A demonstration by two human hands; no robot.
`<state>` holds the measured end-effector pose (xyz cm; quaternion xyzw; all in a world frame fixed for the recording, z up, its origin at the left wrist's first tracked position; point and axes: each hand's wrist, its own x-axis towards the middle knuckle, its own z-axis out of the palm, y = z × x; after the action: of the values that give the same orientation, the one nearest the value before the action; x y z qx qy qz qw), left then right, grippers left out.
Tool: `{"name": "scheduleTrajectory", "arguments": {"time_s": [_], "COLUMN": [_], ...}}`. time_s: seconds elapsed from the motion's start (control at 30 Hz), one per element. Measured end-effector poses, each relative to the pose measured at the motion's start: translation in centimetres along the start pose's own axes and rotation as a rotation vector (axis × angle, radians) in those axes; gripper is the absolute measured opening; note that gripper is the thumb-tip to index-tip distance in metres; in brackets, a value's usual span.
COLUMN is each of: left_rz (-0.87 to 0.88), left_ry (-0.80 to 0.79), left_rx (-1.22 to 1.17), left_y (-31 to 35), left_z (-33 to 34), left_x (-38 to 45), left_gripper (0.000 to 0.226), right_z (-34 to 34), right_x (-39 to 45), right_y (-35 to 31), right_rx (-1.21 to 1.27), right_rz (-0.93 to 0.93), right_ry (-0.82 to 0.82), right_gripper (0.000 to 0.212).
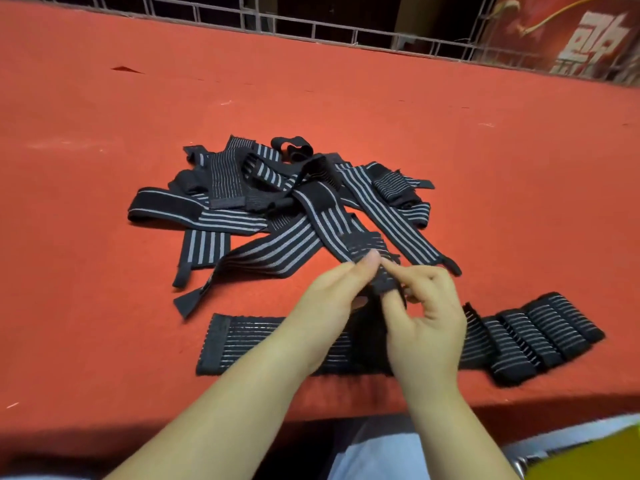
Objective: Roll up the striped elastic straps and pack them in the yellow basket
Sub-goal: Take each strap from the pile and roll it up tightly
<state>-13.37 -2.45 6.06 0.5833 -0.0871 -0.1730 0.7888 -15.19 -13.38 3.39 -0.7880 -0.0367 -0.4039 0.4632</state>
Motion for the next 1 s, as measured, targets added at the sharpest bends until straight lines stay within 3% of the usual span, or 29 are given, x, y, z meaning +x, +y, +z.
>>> {"name": "scheduleTrajectory", "arguments": {"time_s": [0.1,0.17,0.2,0.23,0.33,0.4,0.47,0.53,0.63,0.73,0.83,1.0], "left_rz": [0.03,0.031,0.033,0.039,0.047,0.079,0.123,0.143,0.1,-0.008,-0.111,-0.31], "left_ry": [0.093,0.143,0.168,0.191,0.249,0.264,0.238,0.192,0.175,0.191,0.286,0.358], "left_rx": [-0.034,-0.064,-0.075,-0.078,-0.104,-0.092,-0.069,-0.064,0.015,0.176,0.418,0.541], "left_y": [0.7,0.8,0.9,1.0,1.2,1.7,2.6,3.7,4.4,3.9,2.7,-1.0], "left_z": [-0.3,-1.1,-1.5,-1.7,-2.5,-2.9,-3.3,-3.7,-5.7,-9.5,-12.9,-15.6], "left_x": [-0.3,-0.5,-0.6,-0.7,-1.2,-1.8,-2.5,-3.2,-4.1,-4.8,-5.4,-5.7], "left_gripper": [0.026,0.028,0.029,0.029,0.027,0.027,0.027,0.027,0.026,0.025,0.024,0.027], "right_z": [0.4,0.6,0.6,0.8,2.0,2.9,3.7,4.3,4.6,4.6,5.2,6.9], "right_x": [-0.7,-1.5,-1.8,-2.2,-3.1,-3.2,-3.0,-2.5,-1.1,-0.3,-1.2,-4.8], "right_y": [-0.3,-1.2,-1.7,-2.3,-3.9,-4.6,-5.3,-6.0,-6.7,-6.1,-4.9,-1.7], "right_rx": [-0.056,-0.005,0.067,0.156,0.468,0.675,0.812,0.932,0.97,0.814,0.551,0.279], "right_rz": [-0.069,-0.017,0.075,0.209,0.755,0.966,0.996,0.958,0.788,0.799,0.749,0.73], "right_ry": [-0.075,-0.105,-0.095,-0.057,-0.181,-0.323,-0.353,-0.255,-0.013,0.222,0.159,0.005], "right_gripper": [0.03,0.02,0.009,0.015,0.044,0.071,0.077,0.073,0.047,0.025,0.021,0.017]}}
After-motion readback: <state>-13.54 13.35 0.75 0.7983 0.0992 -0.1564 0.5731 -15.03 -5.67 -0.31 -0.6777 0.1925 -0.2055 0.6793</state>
